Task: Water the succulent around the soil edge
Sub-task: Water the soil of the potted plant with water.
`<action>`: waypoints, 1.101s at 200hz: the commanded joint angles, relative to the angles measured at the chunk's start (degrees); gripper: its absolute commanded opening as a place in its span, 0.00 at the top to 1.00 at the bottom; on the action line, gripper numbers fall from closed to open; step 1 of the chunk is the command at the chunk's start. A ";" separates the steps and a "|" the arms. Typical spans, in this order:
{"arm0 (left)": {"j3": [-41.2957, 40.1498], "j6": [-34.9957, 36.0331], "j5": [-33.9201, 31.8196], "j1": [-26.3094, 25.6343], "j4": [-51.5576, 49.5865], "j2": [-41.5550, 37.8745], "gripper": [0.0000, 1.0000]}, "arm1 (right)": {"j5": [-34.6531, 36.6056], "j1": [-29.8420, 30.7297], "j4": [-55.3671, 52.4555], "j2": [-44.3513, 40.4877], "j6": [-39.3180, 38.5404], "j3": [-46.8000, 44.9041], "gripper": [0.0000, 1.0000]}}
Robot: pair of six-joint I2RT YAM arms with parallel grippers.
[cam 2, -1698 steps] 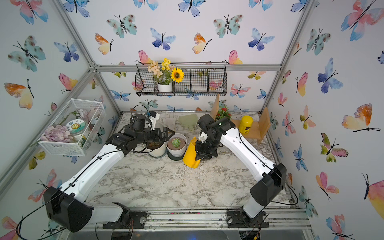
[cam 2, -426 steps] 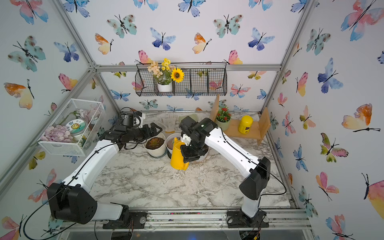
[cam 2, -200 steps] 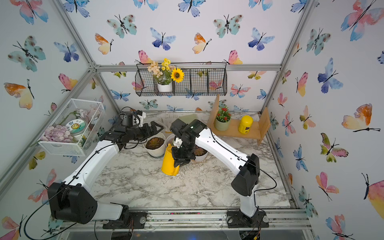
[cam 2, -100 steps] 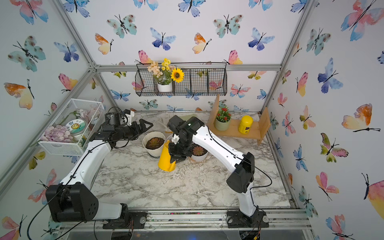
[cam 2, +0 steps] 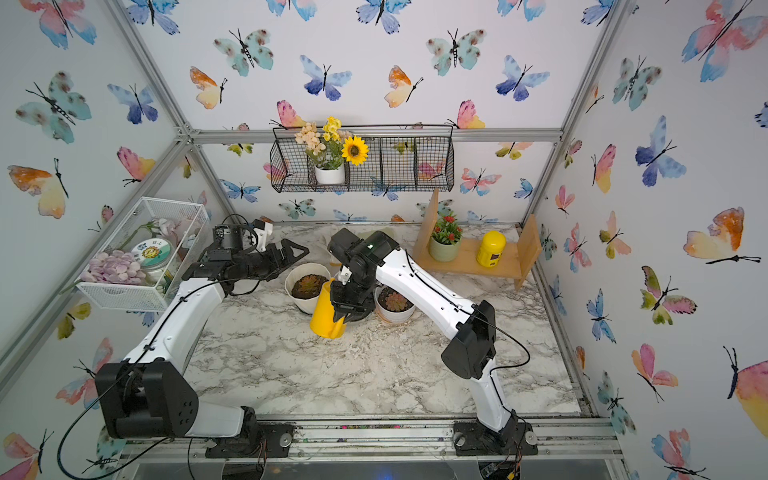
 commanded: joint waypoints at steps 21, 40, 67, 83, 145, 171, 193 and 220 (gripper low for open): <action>2.99 1.75 1.55 -0.44 -1.51 -0.06 0.01 | -1.65 -0.86 -0.25 0.81 0.07 3.01 0.99; 3.72 1.04 0.03 -1.01 -2.95 -0.30 0.02 | -1.73 -2.11 -0.30 0.74 -0.25 4.19 0.99; 3.32 0.07 -3.31 -3.20 -5.77 -2.26 0.01 | -2.59 -3.78 -0.27 0.54 -1.72 4.24 0.99; 1.78 -0.47 -4.44 -3.92 -6.87 -4.19 0.01 | -3.03 -4.41 -0.25 0.24 -2.82 3.51 0.99; -3.79 -3.38 -9.26 -5.65 -10.38 -16.61 0.01 | -4.90 -7.44 -0.25 -0.66 -7.20 2.29 0.99; -4.60 -3.88 -9.85 -5.70 -11.78 -22.23 0.01 | -5.47 -7.71 -0.21 -1.01 -8.34 1.56 0.99; -6.26 -3.11 -8.75 -5.71 -14.68 -25.98 0.01 | -6.28 -7.82 0.42 -1.07 -8.65 1.63 0.99; -10.43 -2.48 -7.64 -7.29 -16.53 -30.47 0.01 | -7.26 -7.88 0.97 -0.88 -8.80 1.92 0.99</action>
